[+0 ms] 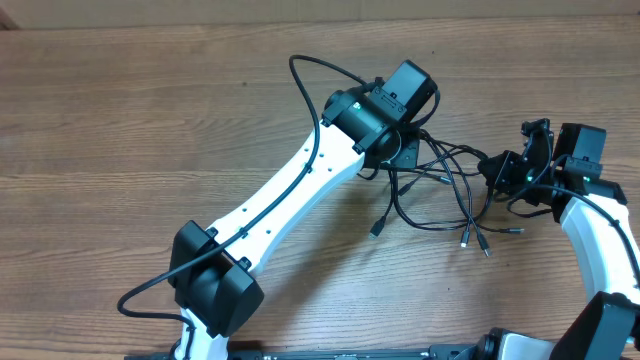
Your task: Untangle cables
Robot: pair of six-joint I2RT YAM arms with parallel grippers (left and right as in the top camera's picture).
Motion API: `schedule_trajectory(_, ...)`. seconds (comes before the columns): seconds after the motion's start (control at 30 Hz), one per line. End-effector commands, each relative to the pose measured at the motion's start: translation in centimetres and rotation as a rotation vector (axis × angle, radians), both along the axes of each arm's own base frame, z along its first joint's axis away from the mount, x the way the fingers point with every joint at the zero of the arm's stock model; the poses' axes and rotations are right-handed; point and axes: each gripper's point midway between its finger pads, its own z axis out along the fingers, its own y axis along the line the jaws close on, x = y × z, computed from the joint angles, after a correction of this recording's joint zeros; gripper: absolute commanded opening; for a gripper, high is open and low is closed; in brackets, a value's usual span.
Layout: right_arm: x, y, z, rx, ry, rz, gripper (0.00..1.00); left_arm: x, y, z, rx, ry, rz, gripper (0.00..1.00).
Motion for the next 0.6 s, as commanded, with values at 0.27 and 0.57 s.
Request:
schedule_trajectory(0.27,-0.78,-7.91,-1.15,-0.295,0.086,-0.251,0.04,3.62,5.61,2.35,0.15,-0.157,0.151,0.18)
schedule_trajectory(0.57,-0.77,-7.91,-1.15,-0.295,0.086,-0.251,0.04,3.63,5.61,2.35,0.15,-0.157,0.152,0.32)
